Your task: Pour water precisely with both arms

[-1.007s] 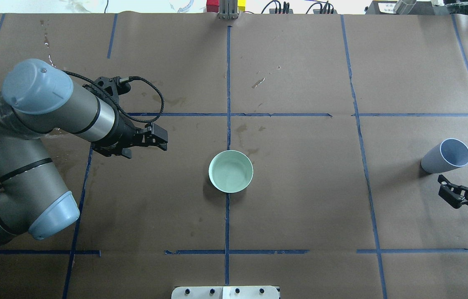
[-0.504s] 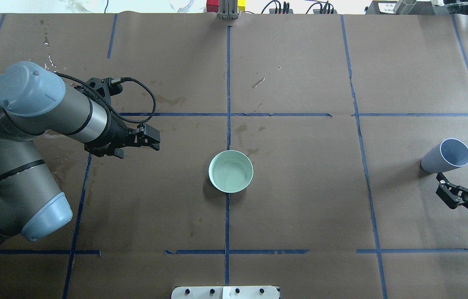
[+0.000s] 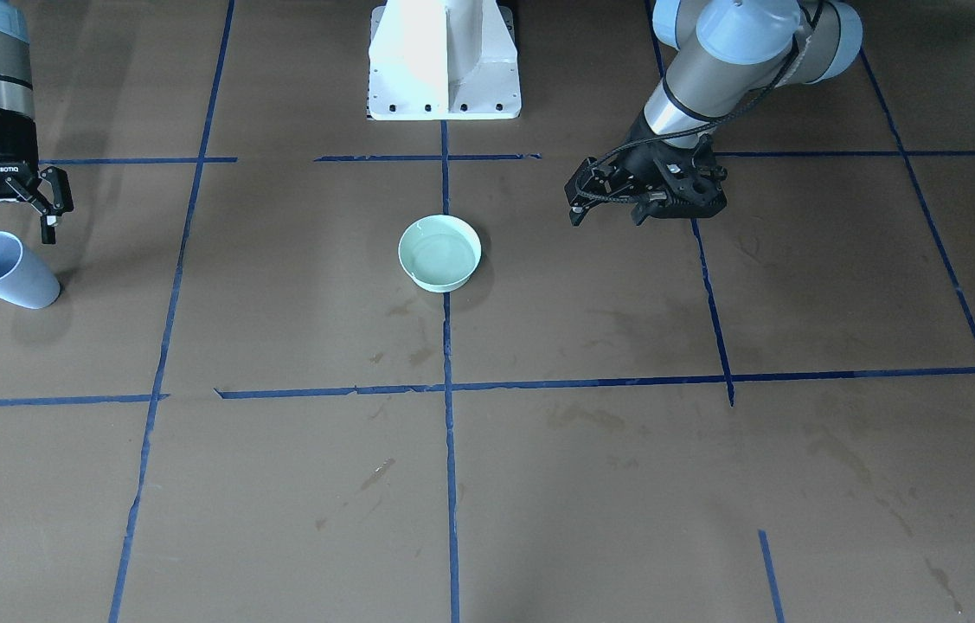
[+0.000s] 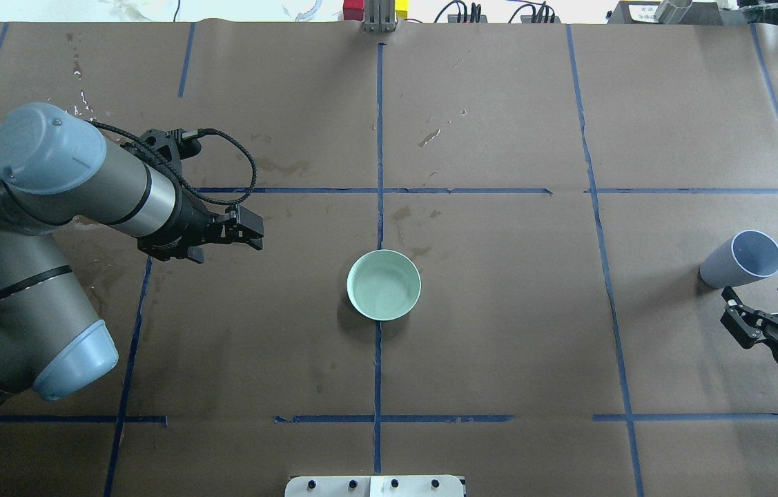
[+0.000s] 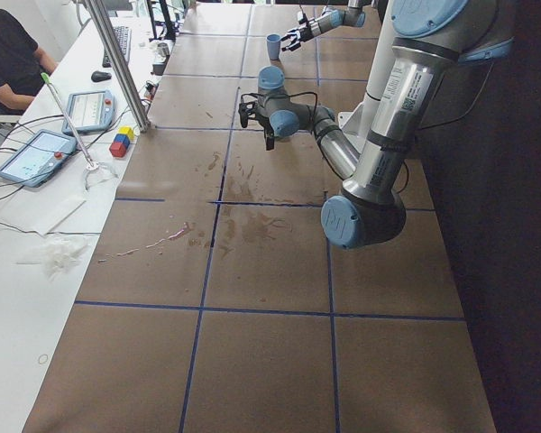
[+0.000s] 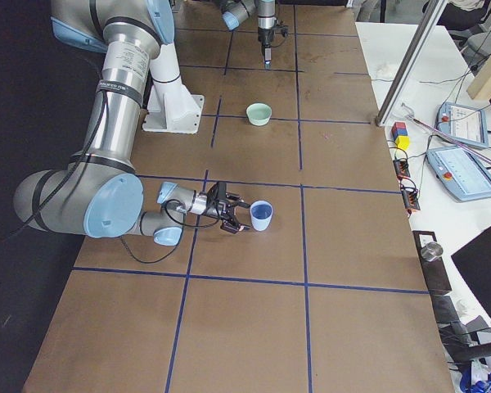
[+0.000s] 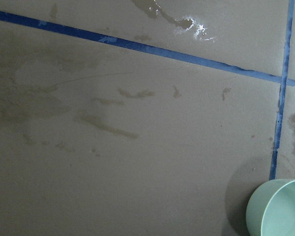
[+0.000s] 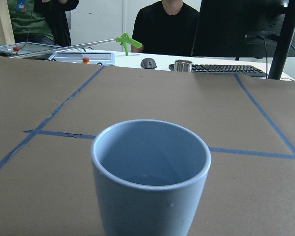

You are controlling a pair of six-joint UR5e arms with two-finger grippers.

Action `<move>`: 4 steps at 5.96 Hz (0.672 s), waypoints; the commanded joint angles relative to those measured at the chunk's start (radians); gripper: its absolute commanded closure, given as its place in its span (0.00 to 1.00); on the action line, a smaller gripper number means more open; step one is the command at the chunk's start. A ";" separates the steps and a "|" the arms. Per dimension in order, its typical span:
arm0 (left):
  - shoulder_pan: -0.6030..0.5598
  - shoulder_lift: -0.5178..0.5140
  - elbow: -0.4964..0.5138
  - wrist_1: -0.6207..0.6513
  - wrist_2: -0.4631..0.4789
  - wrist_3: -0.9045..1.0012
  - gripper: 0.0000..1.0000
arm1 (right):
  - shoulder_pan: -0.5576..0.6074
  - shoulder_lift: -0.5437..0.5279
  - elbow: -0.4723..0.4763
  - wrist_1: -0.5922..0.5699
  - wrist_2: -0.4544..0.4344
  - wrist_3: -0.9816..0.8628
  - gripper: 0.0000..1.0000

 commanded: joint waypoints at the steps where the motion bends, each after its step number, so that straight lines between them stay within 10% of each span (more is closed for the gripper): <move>1: 0.000 0.003 -0.002 0.000 0.000 0.000 0.00 | -0.003 0.033 -0.023 0.056 -0.014 -0.056 0.01; 4: -0.002 0.003 -0.006 0.000 0.000 0.000 0.00 | 0.004 0.033 -0.028 0.062 -0.017 -0.098 0.01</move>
